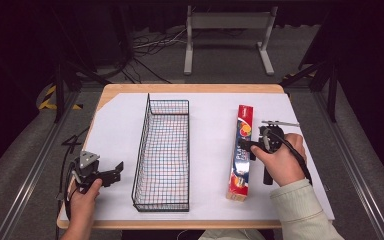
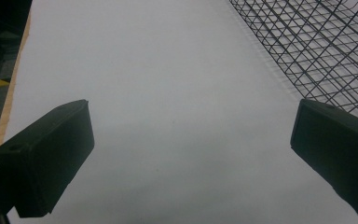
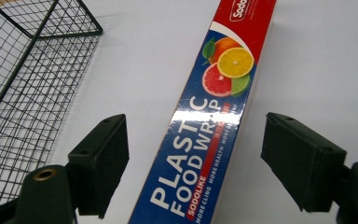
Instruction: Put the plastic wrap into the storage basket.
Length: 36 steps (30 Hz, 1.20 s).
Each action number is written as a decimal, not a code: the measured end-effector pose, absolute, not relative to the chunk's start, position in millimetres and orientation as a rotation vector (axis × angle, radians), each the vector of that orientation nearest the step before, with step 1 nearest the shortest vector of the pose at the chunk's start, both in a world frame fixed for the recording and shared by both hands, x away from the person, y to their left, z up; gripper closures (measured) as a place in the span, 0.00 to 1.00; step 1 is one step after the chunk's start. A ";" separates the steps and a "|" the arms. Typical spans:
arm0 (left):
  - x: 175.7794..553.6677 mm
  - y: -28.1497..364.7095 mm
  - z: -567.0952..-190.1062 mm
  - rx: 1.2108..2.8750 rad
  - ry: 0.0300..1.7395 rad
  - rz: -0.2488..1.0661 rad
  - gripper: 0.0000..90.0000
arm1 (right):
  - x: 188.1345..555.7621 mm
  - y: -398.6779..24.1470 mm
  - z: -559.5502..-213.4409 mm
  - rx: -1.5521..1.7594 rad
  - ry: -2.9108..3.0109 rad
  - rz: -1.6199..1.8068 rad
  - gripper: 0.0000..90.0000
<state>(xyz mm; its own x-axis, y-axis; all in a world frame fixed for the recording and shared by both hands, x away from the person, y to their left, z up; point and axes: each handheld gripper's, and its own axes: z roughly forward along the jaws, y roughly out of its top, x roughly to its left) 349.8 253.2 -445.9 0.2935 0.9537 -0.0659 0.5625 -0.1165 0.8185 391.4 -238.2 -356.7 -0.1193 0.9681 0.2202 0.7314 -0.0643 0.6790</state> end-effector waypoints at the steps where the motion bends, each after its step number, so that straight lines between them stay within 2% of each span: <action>1: 350.2 253.0 -446.0 1.786 1.371 0.638 0.00 | 394.2 -236.2 -356.5 1.835 1.883 0.982 0.26; 18: 351.7 249.1 -446.8 1.805 1.366 0.640 0.00 | 445.0 -225.7 -390.7 2.032 1.872 0.762 0.20; 36: 352.6 250.0 -448.8 1.808 1.383 0.638 0.00 | 453.7 -213.4 -414.7 2.104 1.891 0.566 0.17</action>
